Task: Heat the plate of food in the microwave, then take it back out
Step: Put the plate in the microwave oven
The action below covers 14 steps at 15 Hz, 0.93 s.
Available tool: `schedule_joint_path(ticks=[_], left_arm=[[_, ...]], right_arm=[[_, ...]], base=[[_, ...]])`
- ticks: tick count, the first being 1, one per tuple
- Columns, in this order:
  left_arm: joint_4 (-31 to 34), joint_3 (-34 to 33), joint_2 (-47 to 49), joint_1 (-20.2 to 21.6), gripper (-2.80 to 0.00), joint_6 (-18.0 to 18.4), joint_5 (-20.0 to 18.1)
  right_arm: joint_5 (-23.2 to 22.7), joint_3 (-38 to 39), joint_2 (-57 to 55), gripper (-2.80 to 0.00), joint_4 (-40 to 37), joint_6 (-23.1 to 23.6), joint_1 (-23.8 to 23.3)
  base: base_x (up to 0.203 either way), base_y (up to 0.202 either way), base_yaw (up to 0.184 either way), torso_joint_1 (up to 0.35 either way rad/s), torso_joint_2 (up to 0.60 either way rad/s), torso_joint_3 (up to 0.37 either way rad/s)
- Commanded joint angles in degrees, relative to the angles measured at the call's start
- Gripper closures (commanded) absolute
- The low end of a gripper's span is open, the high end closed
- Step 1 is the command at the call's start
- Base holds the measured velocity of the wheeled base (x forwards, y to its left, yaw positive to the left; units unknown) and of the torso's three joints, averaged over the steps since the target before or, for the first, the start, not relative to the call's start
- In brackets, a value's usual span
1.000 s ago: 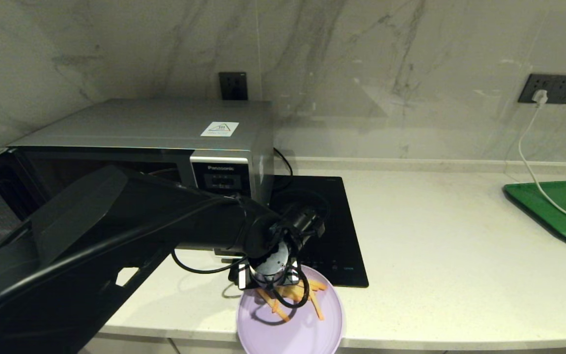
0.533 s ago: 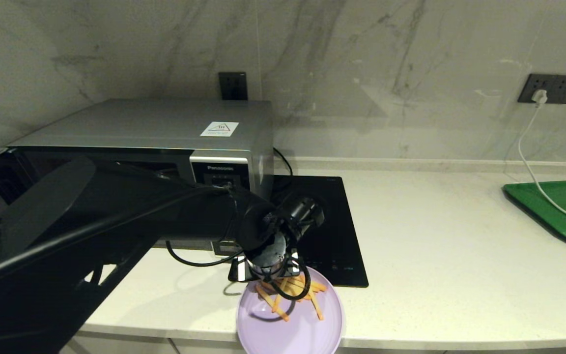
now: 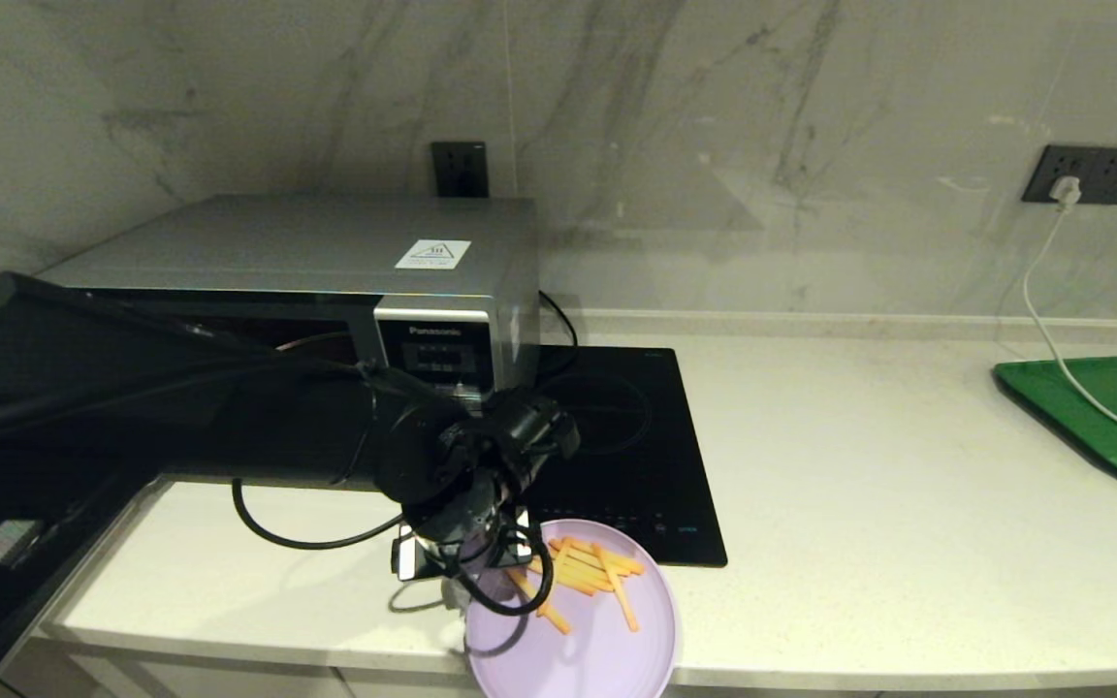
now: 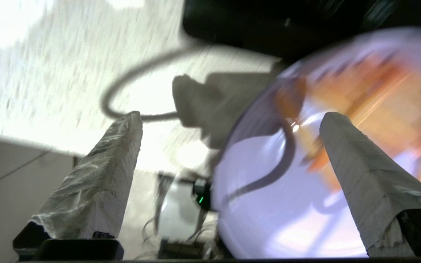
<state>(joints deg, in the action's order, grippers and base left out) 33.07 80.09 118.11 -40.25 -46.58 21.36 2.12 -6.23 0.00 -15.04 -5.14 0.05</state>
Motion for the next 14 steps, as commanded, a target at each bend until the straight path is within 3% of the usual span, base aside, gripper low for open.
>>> schedule_joint_path(ticks=[1, 9, 14], left_arm=[[-0.7, -5.2, -2.3, 2.0, -2.80, -0.3, -0.1], [-3.9, -8.5, -0.9, 1.8, -2.80, -0.3, -3.1], [-7.2, -8.9, 0.1, -2.2, -2.80, -0.5, -3.7]], right_arm=[[0.0, 0.0, 0.0, 0.00, -0.1, 0.0, 0.0], [0.0, 0.0, 0.0, 0.00, -0.1, 0.0, 0.0], [0.0, 0.0, 0.0, 0.00, -0.1, 0.0, 0.0]], base=[[0.000, 0.000, 0.000, 0.000, 0.00, 0.000], [0.000, 0.000, 0.000, 0.000, 0.00, 0.000], [0.000, 0.000, 0.000, 0.000, 0.00, 0.000]])
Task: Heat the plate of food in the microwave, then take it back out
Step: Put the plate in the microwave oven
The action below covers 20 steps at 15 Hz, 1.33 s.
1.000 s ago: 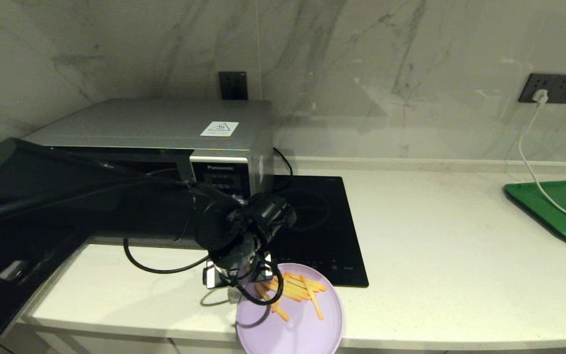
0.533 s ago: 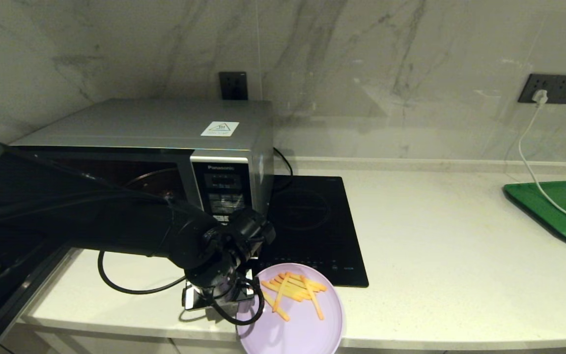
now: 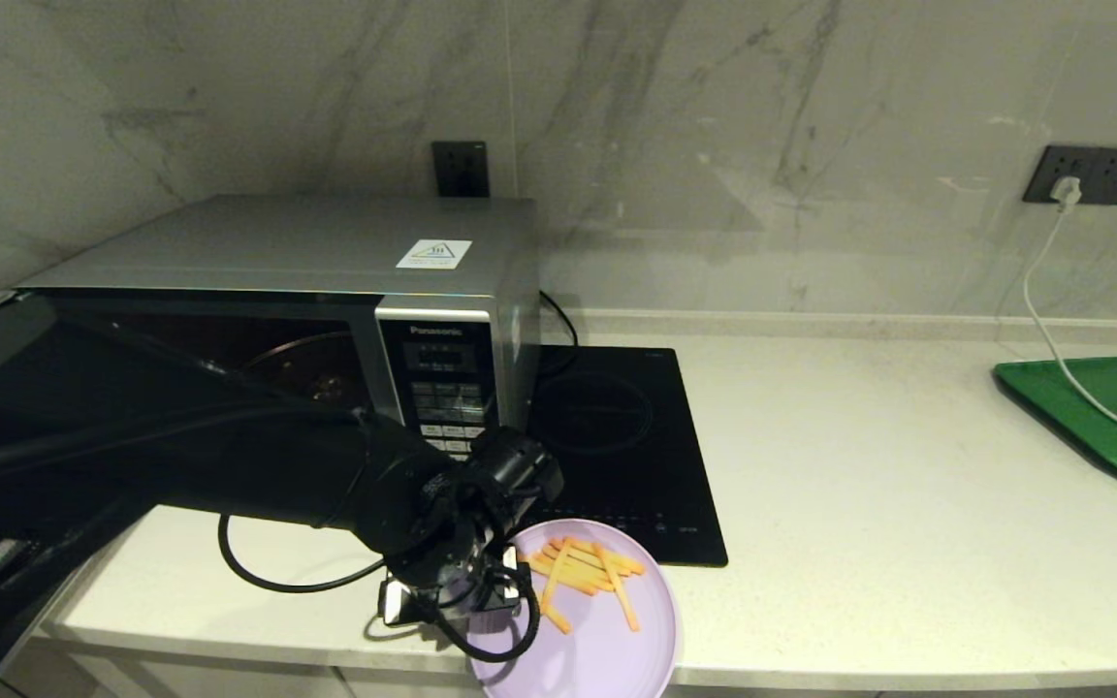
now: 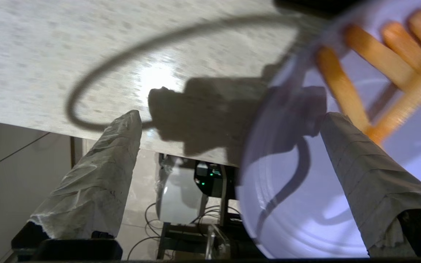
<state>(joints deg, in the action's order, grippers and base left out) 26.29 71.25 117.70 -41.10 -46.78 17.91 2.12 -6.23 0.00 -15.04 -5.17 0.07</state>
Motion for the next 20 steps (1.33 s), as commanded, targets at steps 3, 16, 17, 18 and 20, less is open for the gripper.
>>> schedule_joint_path(ticks=[3, 16, 17, 18, 20], left_arm=[[-1.8, -0.2, 1.0, -2.0, -2.80, -0.4, -1.0], [-6.5, -7.2, -6.9, 2.7, -2.80, -1.2, -13.5], [-7.9, -8.9, -6.7, 3.4, -2.80, -0.9, -13.6], [-9.4, -10.5, -6.6, 4.1, -2.80, -0.2, -13.7], [-11.5, -12.4, -6.5, 5.0, -2.80, 1.5, -13.5]], right_arm=[[0.0, 0.0, 0.0, 0.00, -0.1, 0.0, 0.0], [0.0, 0.0, 0.0, 0.00, -0.1, 0.0, 0.0], [0.0, 0.0, 0.0, 0.00, -0.1, 0.0, 0.0], [0.0, 0.0, 0.0, 0.00, -0.1, 0.0, 0.0], [0.0, 0.0, 0.0, 0.00, -0.1, 0.0, 0.0]], base=[[0.000, 0.000, 0.000, 0.000, 0.00, 0.000], [0.000, 0.000, 0.000, 0.000, 0.00, 0.000], [0.000, 0.000, 0.000, 0.000, 0.00, 0.000], [0.000, 0.000, 0.000, 0.000, 0.00, 0.000], [0.000, 0.000, 0.000, 0.000, 0.00, 0.000]])
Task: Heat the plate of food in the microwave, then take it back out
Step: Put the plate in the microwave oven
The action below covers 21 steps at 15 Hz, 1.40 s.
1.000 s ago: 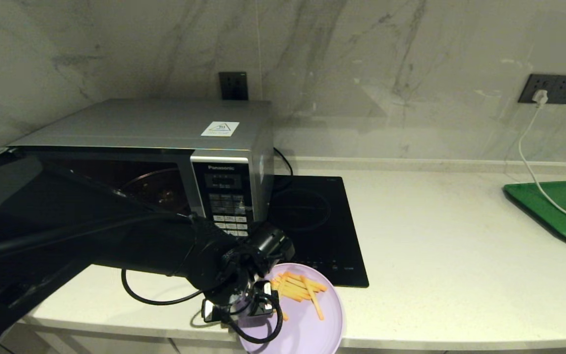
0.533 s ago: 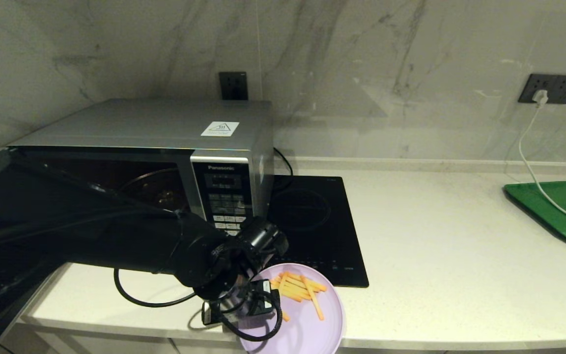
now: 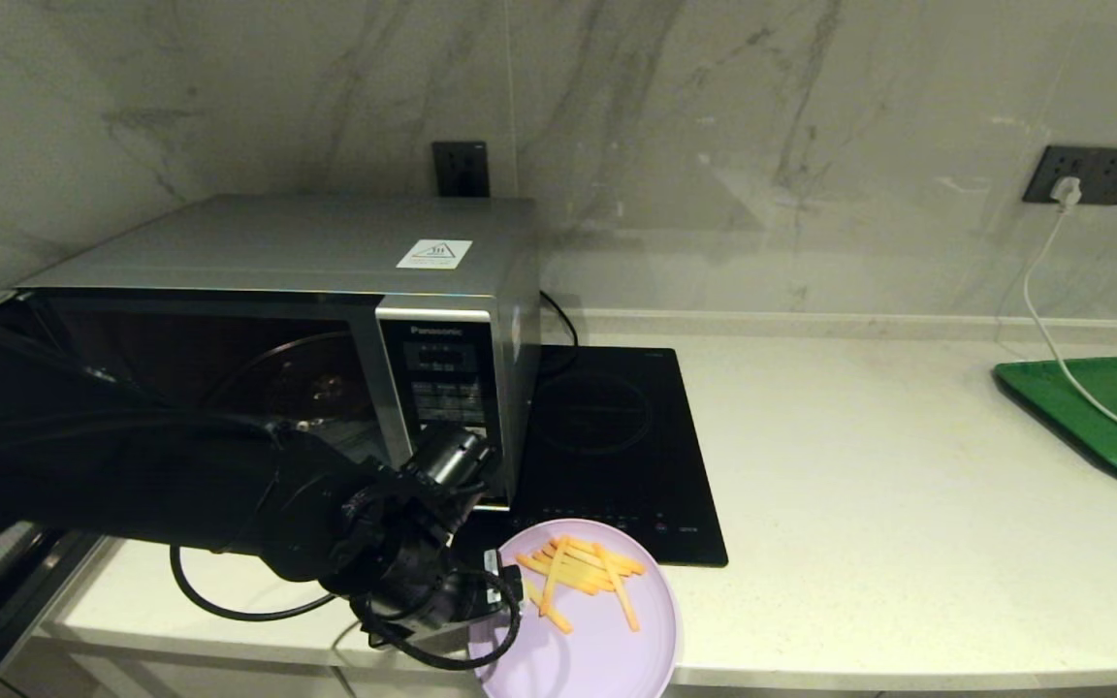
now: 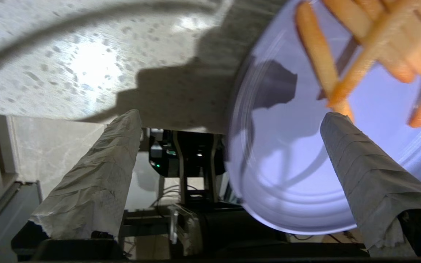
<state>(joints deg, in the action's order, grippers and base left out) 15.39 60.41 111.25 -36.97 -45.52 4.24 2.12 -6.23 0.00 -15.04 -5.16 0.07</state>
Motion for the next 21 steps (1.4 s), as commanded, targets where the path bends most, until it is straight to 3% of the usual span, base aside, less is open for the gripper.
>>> schedule_joint_path(ticks=[1, 7, 11, 18, 21], left_arm=[[-0.6, -1.7, 0.0, 1.7, -2.80, 0.6, 0.2], [-0.9, -2.1, 1.5, 2.1, -2.80, 1.9, 0.7], [-1.0, -1.8, 3.8, 1.4, -2.80, 2.5, 4.6], [-1.9, -1.6, 3.1, 0.4, -2.80, 2.4, 4.0], [-4.1, -1.8, 2.7, -0.1, -2.80, 2.4, 0.2]], right_arm=[[0.0, 0.0, 0.0, 0.00, -0.1, 0.0, 0.0], [0.0, 0.0, 0.0, 0.00, -0.1, 0.0, 0.0], [0.0, 0.0, 0.0, 0.00, -0.1, 0.0, 0.0], [0.0, 0.0, 0.0, 0.00, -0.1, 0.0, 0.0], [0.0, 0.0, 0.0, 0.00, -0.1, 0.0, 0.0]], base=[[0.000, 0.000, 0.000, 0.000, 0.00, 0.000], [0.000, 0.000, 0.000, 0.000, 0.00, 0.000], [0.000, 0.000, 0.000, 0.000, 0.00, 0.000], [0.000, 0.000, 0.000, 0.000, 0.00, 0.000], [0.000, 0.000, 0.000, 0.000, 0.00, 0.000]])
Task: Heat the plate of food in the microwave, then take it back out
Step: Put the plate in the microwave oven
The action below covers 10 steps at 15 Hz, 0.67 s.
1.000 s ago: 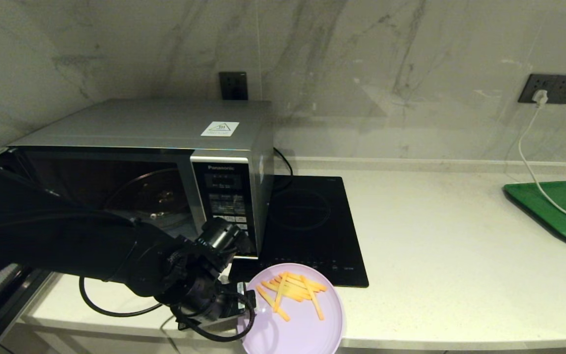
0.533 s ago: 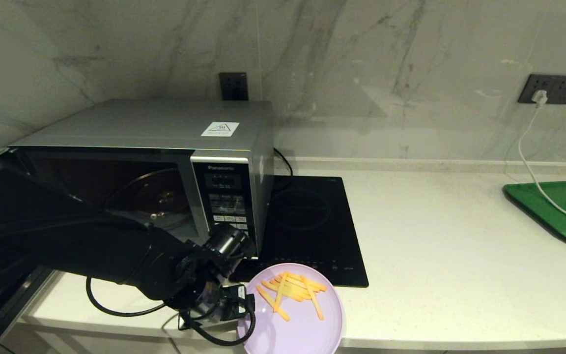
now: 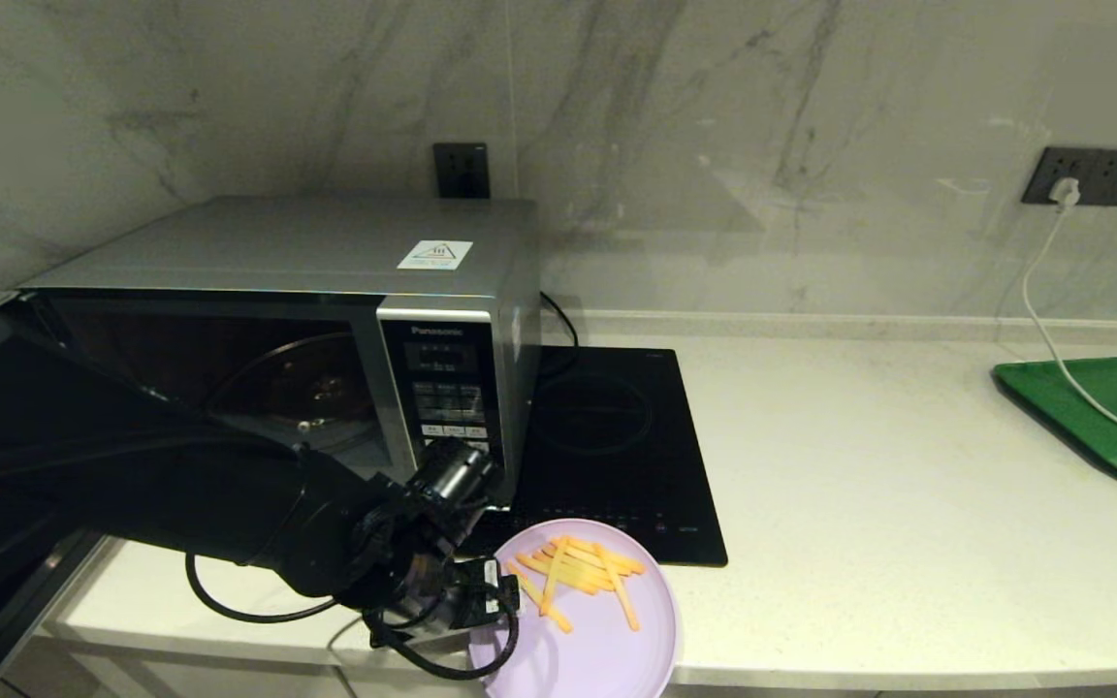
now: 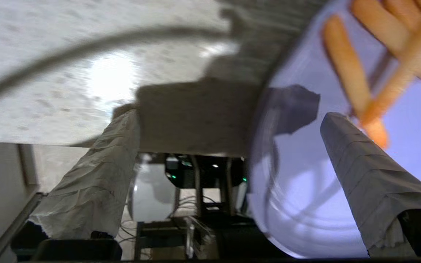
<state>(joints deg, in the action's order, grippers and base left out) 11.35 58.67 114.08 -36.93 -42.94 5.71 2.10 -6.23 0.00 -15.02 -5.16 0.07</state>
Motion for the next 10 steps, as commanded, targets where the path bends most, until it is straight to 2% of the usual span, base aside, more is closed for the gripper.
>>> schedule_joint_path(ticks=[1, 5, 6, 10], left_arm=[[-0.1, -0.1, 0.0, -0.2, -2.80, -0.3, -1.5], [0.1, -0.3, 0.4, 0.3, -2.80, -0.1, -1.0], [0.1, -0.4, 0.4, 0.7, 0.00, 0.0, -0.9], [0.1, -0.8, 0.7, 0.8, 0.00, 0.0, -1.0]], right_arm=[[0.0, 0.0, 0.0, 0.00, -0.1, 0.0, 0.0], [0.0, 0.0, 0.0, 0.00, -0.1, 0.0, 0.0], [0.0, 0.0, 0.0, 0.00, -0.1, 0.0, 0.0], [0.0, 0.0, 0.0, 0.00, -0.1, 0.0, 0.0]], base=[[0.000, 0.000, 0.000, 0.000, 0.00, 0.000], [0.000, 0.000, 0.000, 0.000, 0.00, 0.000], [0.000, 0.000, 0.000, 0.000, 0.00, 0.000], [0.000, 0.000, 0.000, 0.000, 0.00, 0.000]])
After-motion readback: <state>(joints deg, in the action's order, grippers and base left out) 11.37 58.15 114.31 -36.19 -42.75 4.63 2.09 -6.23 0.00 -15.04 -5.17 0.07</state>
